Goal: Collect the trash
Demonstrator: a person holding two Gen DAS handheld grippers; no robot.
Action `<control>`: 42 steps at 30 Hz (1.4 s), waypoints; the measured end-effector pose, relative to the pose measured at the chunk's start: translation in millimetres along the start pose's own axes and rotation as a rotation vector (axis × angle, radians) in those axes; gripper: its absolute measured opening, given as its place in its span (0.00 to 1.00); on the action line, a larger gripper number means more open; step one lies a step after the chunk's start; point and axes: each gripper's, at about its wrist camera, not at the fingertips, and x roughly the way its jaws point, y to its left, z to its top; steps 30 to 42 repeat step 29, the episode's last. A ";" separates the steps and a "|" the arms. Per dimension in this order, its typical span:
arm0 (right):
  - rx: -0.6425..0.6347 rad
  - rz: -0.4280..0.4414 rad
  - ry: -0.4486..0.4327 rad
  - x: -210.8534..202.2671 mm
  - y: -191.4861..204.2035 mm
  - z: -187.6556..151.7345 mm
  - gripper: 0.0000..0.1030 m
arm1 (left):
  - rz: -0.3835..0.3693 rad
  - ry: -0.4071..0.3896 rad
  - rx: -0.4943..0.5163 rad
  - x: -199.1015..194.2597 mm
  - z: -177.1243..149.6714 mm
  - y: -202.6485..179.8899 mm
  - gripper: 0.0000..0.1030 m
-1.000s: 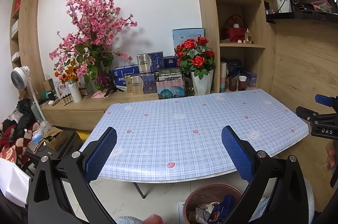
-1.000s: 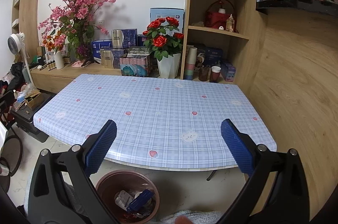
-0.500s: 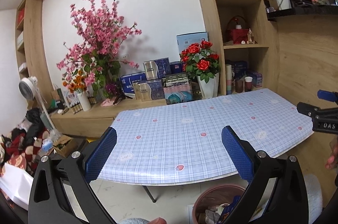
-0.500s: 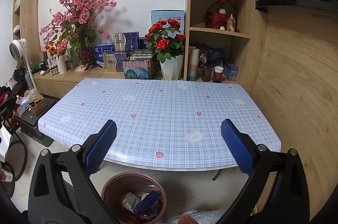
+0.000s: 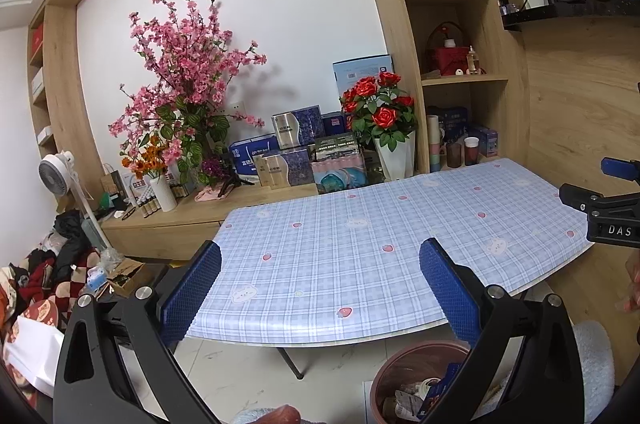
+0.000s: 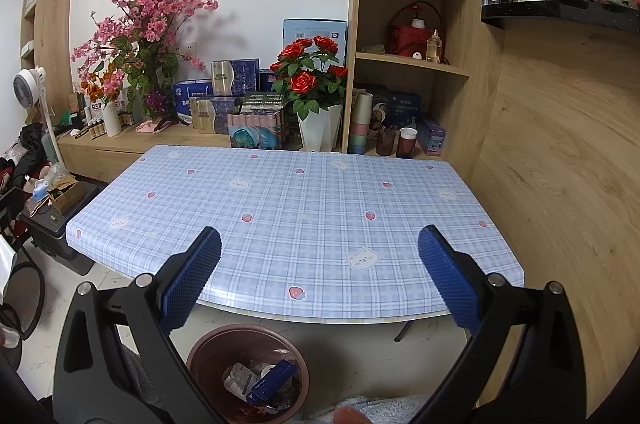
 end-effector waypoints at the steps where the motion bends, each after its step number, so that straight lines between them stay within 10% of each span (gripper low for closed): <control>1: 0.001 0.001 0.000 -0.2 0.1 0.7 0.94 | 0.000 0.000 -0.004 0.2 0.5 0.6 0.94; 42: -0.006 -0.009 0.003 1.1 2.7 0.7 0.94 | -0.039 0.032 -0.078 -0.5 -1.1 10.4 0.94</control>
